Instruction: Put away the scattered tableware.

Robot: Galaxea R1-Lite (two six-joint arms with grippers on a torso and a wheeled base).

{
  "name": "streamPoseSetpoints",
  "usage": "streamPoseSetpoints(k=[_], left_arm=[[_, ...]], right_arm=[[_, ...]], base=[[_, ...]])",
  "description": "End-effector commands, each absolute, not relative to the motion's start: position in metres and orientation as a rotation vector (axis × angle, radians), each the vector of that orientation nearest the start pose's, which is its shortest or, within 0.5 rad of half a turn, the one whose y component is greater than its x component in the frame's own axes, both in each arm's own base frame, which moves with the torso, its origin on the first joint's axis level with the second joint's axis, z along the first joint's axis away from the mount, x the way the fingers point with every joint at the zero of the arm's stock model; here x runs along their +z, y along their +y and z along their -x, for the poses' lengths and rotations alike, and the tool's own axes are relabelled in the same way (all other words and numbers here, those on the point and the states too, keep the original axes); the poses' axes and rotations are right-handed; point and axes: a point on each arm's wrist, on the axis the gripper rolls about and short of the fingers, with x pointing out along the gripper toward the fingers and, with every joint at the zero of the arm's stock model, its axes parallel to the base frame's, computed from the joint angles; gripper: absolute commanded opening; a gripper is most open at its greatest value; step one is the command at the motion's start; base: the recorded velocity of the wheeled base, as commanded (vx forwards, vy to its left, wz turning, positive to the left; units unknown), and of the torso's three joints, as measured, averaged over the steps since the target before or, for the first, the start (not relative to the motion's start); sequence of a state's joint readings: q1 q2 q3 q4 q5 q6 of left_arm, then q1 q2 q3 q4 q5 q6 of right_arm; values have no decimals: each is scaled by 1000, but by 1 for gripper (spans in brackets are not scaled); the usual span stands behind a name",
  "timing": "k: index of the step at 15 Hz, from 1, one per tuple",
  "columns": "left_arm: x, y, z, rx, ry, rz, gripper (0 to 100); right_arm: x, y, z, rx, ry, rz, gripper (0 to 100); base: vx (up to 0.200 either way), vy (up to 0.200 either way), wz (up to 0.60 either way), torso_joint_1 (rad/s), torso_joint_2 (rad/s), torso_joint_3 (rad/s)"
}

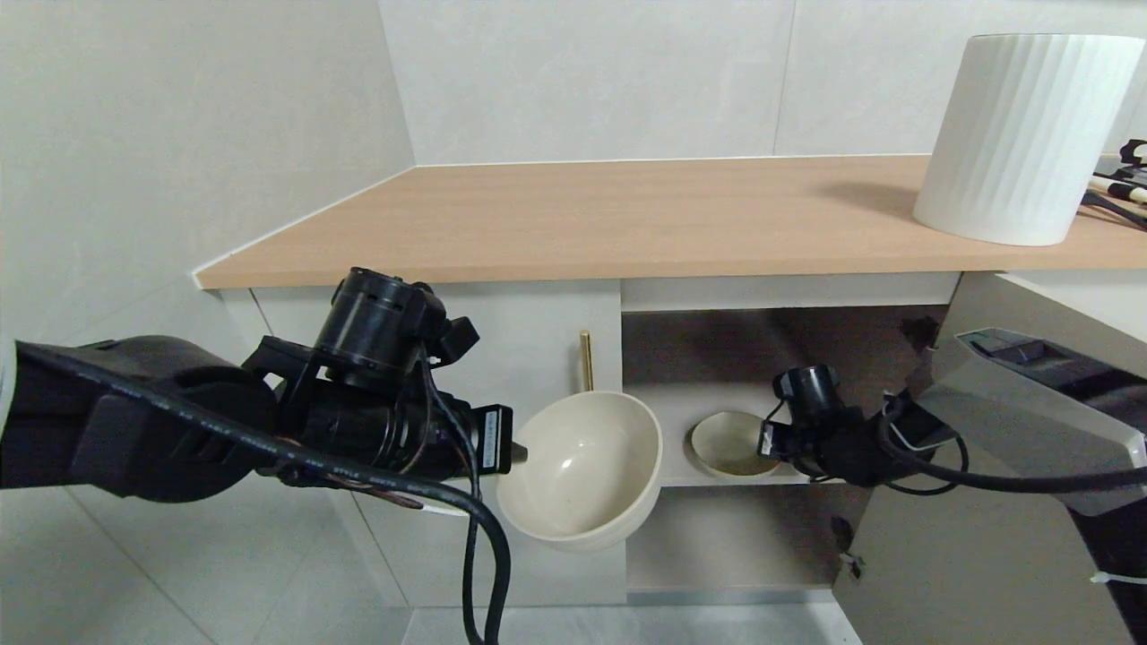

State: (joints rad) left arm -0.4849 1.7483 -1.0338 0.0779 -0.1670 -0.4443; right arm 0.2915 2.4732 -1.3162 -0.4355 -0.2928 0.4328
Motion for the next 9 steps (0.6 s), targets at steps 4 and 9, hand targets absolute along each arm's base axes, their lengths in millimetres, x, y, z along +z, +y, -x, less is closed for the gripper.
streamPoseSetpoints(k=[4,9], left_arm=[[164,-146,-270,-425,918,278,0],[164,-146,-270,-424,920,277,0]], right_arm=[[-17,125,-442,-161,663,-221,0],[-17,123,-449,-177,643,-227,0]], base=[[0,0,0,0,0,0],[0,0,0,0,0,0]])
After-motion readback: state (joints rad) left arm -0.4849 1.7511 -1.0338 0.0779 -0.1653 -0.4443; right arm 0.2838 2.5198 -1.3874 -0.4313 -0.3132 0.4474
